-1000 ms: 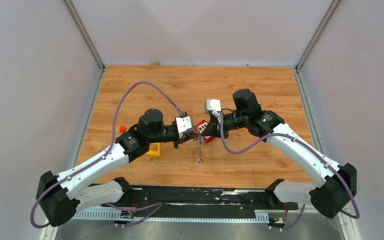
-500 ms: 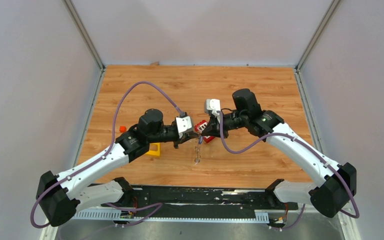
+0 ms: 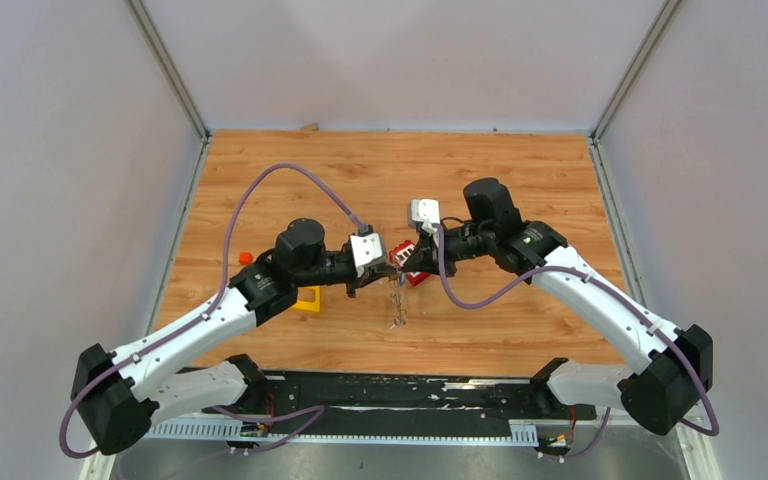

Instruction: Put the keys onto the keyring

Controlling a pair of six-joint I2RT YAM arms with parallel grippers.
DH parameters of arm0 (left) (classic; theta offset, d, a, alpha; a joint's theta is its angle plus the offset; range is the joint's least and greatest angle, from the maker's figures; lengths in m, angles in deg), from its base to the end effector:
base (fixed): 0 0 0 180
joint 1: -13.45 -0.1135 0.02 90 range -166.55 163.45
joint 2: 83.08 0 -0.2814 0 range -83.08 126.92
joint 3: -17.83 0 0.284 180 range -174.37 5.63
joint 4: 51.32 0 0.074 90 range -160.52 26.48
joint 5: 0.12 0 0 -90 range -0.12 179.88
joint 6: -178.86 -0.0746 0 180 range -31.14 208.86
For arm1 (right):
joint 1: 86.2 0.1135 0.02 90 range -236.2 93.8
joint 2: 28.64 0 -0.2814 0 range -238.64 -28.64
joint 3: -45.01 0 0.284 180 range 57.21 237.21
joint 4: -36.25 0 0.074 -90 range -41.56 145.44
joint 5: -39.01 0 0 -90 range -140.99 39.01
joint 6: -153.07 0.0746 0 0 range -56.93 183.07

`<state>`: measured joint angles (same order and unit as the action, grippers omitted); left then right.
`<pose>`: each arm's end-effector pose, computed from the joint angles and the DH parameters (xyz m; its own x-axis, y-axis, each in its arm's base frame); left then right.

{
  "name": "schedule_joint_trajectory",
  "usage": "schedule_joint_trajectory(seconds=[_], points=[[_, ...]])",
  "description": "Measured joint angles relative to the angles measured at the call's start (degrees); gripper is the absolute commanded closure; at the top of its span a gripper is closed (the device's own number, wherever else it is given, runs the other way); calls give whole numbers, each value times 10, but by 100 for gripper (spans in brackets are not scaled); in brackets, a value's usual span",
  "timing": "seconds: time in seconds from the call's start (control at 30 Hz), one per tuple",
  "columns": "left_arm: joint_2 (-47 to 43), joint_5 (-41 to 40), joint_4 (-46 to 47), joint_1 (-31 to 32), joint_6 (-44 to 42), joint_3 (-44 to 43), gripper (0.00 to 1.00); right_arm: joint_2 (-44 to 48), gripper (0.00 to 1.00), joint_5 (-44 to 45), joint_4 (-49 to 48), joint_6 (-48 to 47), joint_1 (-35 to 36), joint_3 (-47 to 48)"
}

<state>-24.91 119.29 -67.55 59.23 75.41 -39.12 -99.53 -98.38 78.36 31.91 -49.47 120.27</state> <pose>0.1747 -0.2320 0.3049 0.0178 0.2722 -0.9621 0.9736 0.2144 0.0787 0.2152 0.2291 0.3248 0.0311 -0.4139 -0.9098 -0.9995 -0.0229 -0.0237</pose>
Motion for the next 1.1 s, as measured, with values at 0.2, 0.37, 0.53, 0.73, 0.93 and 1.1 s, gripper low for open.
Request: schedule_joint_trajectory(seconds=[0.2,0.37,0.53,0.73,0.93,1.1], points=[[-3,1,0,0,-6,1,100,0,100,0,0,-1,1,0],[-3,3,0,0,-10,2,100,0,100,2,1,-3,2,0],[-4,5,0,0,-18,3,100,0,100,4,1,-3,2,0],[-7,7,2,0,-28,9,100,-3,100,6,2,-2,3,0],[-7,7,1,0,-35,10,100,-6,100,6,3,-2,3,0],[-7,7,1,0,-36,10,100,-7,100,9,3,0,3,1]])
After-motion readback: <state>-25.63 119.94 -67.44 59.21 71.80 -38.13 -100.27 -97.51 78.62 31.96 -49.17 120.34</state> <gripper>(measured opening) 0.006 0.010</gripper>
